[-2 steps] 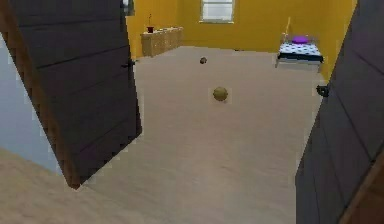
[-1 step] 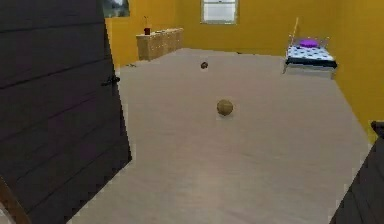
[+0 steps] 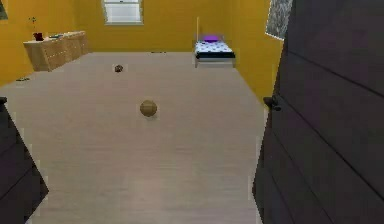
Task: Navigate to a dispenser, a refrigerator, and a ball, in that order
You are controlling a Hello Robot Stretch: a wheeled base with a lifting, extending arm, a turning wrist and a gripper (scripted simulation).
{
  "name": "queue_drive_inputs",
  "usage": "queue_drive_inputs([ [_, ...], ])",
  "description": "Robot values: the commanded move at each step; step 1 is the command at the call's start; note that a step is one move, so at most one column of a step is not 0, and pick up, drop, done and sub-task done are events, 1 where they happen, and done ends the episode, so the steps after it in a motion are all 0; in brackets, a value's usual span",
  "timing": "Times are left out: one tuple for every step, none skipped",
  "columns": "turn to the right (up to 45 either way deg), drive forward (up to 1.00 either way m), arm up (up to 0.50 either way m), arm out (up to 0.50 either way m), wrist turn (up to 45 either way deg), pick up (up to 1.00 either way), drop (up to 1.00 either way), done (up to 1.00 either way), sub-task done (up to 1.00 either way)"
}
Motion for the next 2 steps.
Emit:
queue_drive_inputs([
  [0.0,1.00,0.00,0.00,0.0,0.00,0.00,0.00,0.00],
  [0.0,0.50,0.00,0.00,0.0,0.00,0.00,0.00,0.00],
])
